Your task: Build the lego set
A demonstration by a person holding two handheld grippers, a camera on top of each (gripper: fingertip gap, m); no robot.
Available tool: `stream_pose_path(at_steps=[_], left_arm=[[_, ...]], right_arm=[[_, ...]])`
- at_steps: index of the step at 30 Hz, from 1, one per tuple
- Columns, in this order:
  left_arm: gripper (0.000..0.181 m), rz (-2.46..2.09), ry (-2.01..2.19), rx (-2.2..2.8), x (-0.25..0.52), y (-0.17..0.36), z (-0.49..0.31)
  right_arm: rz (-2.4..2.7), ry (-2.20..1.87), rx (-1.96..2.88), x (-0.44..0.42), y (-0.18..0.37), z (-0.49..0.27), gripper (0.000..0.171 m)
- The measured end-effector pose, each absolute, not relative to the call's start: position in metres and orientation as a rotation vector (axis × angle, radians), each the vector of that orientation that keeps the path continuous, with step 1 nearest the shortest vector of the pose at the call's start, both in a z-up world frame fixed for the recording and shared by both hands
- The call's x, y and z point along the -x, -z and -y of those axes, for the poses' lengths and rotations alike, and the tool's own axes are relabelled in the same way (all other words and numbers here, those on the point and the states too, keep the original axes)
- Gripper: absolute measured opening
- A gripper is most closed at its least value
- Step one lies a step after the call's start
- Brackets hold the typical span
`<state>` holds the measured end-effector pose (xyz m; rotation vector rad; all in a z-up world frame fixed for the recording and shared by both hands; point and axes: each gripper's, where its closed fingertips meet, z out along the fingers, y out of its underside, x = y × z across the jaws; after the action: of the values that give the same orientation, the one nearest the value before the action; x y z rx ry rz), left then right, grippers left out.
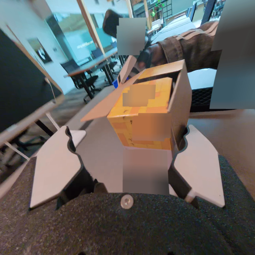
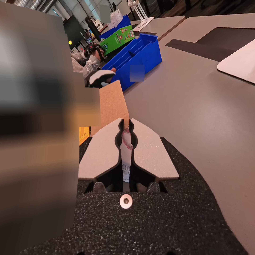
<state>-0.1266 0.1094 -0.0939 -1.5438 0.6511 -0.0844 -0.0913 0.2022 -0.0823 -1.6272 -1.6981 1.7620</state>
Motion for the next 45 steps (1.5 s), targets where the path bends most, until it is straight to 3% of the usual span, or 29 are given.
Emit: stream_pose_path(at_steps=[5,15,22,24,27,30,36,45], left_arm=[[0.135,-0.841,0.079,1.504,0.113,0.091,-0.104],[0.130,-0.951,0.180,1.626,0.107,0.102,-0.107],[0.110,-0.944,0.212,1.661,0.108,0.107,-0.103],[0.106,-0.940,0.231,1.659,0.107,0.108,-0.101],[0.106,-0.927,0.228,1.646,0.107,0.107,-0.101],[0.107,-0.914,0.226,1.645,0.108,0.107,-0.102],[0.107,-0.913,0.227,1.641,0.107,0.107,-0.101],[0.105,-0.902,0.246,1.638,0.106,0.107,-0.100]], right_arm=[[1.718,-1.761,1.610,0.091,0.082,-0.199,0.008],[1.745,-1.742,1.579,0.089,0.084,-0.199,0.008],[1.803,-1.684,1.529,0.086,0.093,-0.196,0.010],[1.835,-1.605,1.434,0.083,0.092,-0.198,0.040],[1.793,-1.578,1.217,0.072,0.068,-0.198,0.110],[1.799,-1.459,0.977,0.056,0.051,-0.176,0.129],[2.040,-1.064,0.834,0.051,0.091,-0.140,0.126],[2.033,-1.126,0.852,0.053,0.107,-0.142,0.102]])
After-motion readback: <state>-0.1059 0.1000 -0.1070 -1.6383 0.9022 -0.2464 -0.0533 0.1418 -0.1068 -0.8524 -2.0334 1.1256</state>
